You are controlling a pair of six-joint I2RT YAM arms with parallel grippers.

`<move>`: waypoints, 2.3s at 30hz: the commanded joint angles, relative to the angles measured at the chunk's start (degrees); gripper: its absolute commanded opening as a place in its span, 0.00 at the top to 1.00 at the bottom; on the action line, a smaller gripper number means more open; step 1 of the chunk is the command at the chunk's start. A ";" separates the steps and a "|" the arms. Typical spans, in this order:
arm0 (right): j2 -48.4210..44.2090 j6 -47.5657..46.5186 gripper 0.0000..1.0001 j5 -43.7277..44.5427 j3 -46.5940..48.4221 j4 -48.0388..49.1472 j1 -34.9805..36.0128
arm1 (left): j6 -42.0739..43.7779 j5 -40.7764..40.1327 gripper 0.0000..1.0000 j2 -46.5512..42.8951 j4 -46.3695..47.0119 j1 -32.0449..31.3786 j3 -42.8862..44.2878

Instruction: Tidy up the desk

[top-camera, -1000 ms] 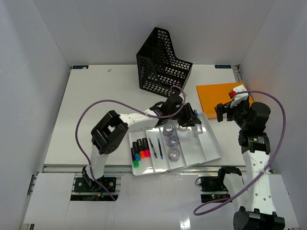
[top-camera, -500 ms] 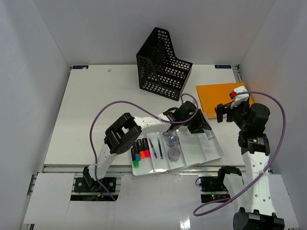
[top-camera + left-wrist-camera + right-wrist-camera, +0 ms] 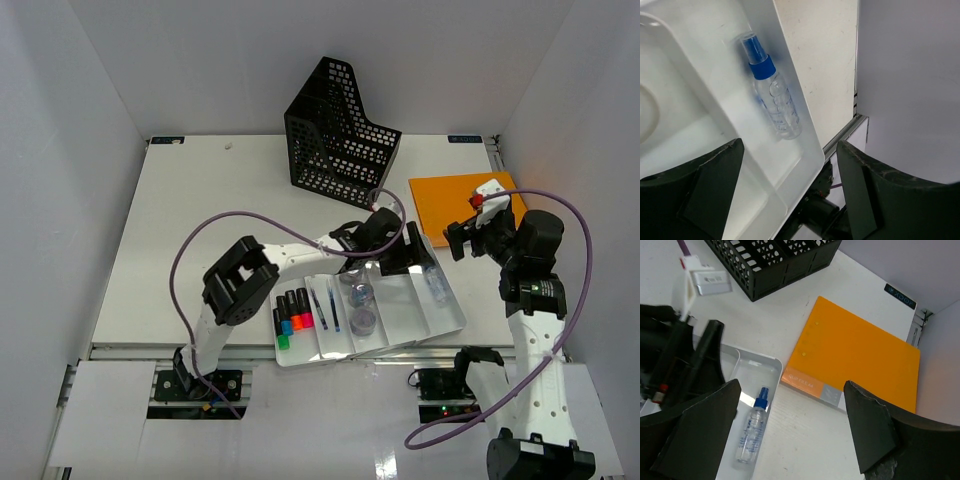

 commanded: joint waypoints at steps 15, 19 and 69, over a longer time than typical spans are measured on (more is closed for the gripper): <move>25.63 -69.45 0.10 -0.45 6.37 -24.58 -0.52 | 29.50 -3.92 0.02 -50.41 -7.70 11.41 -27.59; 33.41 -73.08 0.10 5.72 5.14 -17.94 -0.52 | 28.59 -5.65 0.02 -61.33 -8.36 12.56 -35.60; 48.75 -48.70 0.92 -4.88 11.50 0.74 -2.63 | 6.10 2.47 0.02 -16.46 12.17 15.15 -10.75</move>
